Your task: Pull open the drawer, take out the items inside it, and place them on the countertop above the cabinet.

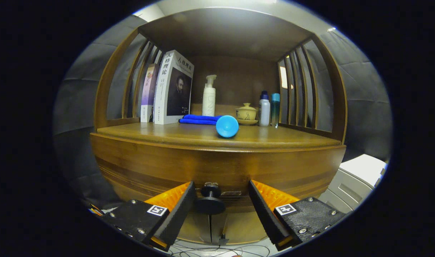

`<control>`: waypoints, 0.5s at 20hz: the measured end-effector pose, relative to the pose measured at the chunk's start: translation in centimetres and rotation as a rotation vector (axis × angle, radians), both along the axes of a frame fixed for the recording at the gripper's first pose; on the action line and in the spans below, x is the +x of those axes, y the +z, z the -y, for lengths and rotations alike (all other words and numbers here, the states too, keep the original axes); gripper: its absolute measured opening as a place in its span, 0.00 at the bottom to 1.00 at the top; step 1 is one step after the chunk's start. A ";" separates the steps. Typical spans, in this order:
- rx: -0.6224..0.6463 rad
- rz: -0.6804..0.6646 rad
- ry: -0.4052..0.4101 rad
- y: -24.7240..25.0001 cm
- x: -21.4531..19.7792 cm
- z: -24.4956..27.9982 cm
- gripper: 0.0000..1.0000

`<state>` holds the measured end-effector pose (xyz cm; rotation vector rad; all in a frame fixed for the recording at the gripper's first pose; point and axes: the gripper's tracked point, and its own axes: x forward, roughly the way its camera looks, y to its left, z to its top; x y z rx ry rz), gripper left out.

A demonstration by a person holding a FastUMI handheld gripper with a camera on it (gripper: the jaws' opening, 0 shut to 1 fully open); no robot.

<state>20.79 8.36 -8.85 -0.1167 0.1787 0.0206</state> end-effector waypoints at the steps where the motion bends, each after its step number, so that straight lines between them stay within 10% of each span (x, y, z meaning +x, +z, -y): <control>1: -0.003 0.019 -0.002 0.6 0.2 -0.1 0.94; 10: 0.019 0.071 -0.004 4.8 -3.0 0.5 0.94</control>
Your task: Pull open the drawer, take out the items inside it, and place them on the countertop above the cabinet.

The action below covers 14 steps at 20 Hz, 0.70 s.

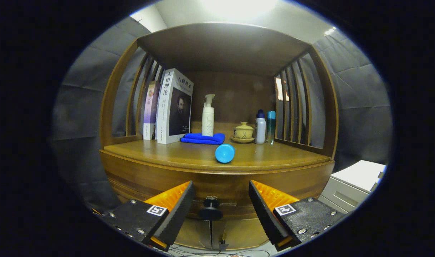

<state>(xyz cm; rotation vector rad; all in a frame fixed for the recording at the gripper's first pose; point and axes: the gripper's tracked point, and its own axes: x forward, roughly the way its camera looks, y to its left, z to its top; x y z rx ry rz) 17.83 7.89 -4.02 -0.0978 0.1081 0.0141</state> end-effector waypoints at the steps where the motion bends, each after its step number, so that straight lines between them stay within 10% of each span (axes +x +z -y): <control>1: 0.009 -0.004 0.009 0.6 -1.3 0.3 0.94; 14: 0.032 0.069 -0.055 5.3 -13.6 7.2 0.94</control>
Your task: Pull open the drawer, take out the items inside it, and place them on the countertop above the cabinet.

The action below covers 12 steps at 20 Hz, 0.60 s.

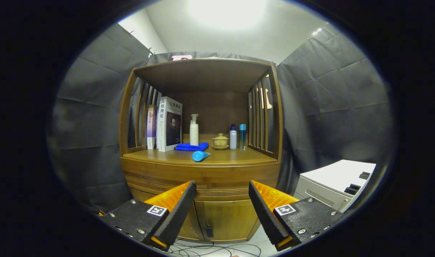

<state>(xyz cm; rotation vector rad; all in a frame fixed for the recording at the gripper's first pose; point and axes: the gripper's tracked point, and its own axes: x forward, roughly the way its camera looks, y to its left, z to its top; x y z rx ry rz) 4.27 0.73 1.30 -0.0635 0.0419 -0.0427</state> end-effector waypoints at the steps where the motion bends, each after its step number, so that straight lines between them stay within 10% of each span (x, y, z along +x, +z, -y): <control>1: 0.003 -0.002 -0.005 0.0 -0.6 0.3 0.94; 12: 0.024 -0.023 0.002 -1.0 -2.2 -0.6 0.94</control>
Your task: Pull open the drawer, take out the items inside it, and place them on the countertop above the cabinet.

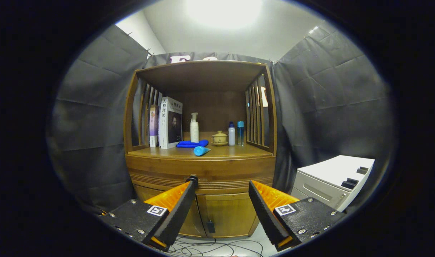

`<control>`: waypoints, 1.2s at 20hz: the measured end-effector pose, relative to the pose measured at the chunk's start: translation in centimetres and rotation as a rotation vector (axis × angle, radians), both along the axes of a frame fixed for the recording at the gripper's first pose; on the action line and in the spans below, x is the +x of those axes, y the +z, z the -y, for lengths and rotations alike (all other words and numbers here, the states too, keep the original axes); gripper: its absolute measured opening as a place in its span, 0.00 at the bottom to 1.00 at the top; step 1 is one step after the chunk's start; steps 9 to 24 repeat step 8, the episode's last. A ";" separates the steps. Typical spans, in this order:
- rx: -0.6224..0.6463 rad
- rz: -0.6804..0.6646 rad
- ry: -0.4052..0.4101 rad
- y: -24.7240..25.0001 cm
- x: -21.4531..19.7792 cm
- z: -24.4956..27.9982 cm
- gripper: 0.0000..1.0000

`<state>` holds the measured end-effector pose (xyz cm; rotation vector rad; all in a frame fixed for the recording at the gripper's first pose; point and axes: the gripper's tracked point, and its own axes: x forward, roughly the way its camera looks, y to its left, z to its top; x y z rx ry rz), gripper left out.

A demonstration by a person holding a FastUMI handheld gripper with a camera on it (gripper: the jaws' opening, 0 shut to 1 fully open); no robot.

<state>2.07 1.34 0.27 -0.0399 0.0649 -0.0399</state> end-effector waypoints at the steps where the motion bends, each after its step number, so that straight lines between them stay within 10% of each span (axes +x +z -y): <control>1: 0.003 -0.007 -0.003 -0.1 0.0 0.0 0.94; 24: 0.000 -0.018 -0.006 -0.6 0.0 -0.2 0.94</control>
